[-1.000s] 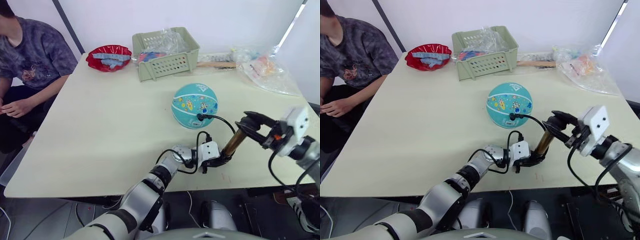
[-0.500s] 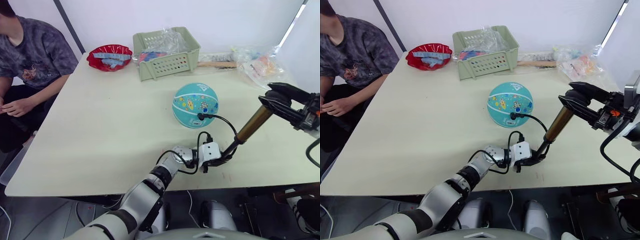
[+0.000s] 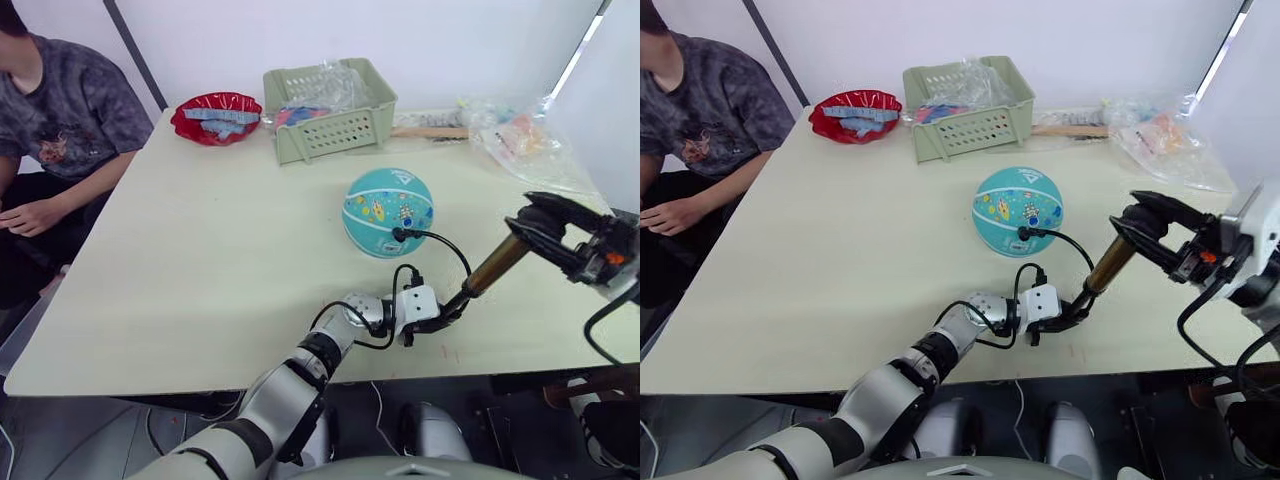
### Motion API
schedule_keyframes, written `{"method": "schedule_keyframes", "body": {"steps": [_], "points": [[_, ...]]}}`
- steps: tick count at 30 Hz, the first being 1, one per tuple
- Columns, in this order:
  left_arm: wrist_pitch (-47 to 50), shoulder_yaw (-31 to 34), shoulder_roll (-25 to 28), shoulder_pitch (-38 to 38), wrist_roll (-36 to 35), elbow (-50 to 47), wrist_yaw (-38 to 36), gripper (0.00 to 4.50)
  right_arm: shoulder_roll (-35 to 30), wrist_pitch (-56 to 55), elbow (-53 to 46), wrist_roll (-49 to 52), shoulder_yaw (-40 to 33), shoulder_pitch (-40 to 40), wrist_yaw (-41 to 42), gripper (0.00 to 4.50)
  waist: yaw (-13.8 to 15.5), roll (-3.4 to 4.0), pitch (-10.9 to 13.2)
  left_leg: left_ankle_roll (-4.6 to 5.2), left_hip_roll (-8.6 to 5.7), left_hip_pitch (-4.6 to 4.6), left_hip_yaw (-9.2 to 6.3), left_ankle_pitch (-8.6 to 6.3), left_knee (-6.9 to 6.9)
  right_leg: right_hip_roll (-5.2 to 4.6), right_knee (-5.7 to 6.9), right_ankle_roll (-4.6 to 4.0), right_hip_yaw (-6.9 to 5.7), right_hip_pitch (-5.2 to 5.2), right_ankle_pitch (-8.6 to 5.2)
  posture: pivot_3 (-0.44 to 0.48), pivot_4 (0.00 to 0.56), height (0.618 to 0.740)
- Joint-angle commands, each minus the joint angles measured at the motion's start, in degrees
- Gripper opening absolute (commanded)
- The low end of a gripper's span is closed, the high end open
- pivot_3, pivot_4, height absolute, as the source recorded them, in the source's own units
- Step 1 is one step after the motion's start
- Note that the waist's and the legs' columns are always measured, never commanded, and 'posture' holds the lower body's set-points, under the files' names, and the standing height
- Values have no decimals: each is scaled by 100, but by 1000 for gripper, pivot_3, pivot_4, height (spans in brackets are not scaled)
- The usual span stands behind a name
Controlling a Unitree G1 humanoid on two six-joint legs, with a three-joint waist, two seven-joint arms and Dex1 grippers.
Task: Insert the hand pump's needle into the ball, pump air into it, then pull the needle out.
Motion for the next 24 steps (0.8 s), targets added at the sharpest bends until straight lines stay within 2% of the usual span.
{"method": "schedule_keyframes", "body": {"steps": [1,4,8,11,18,24], "points": [[331,-231,206,233,393,582,12,1128,342,-120,346,-891,897,344,-279,1594,-4,-5,-7,-1,0,6,1,0,-1,-2,0,1,2,3,-1,0,150,740],[346,-214,201,226,373,580,15,1128,639,-453,648,-1613,1627,553,-437,1594,-10,-23,-26,-2,5,31,1,-1,-7,4,-1,1,3,22,-3,0,150,740],[366,-200,203,212,359,586,-2,1128,935,-778,1085,-2120,2114,634,-527,1594,-11,-45,-54,-5,13,58,6,-4,-18,5,-5,2,10,37,-6,0,150,740],[377,-186,208,211,357,591,-20,1128,1094,-976,1296,-2291,2213,583,-543,1594,-17,-40,-61,-5,14,58,7,-4,-20,4,-7,1,11,37,-6,0,150,740],[382,-154,207,215,368,591,-50,1128,848,-885,909,-2043,1794,182,-452,1594,-17,-25,-53,-8,21,61,7,-5,-21,6,-8,0,12,37,-6,0,150,740],[381,-178,187,222,366,605,-80,1128,208,66,254,-583,691,-962,-402,1594,1,36,31,-5,6,49,16,-3,-20,-22,-7,3,-1,24,-1,0,150,740]]}}
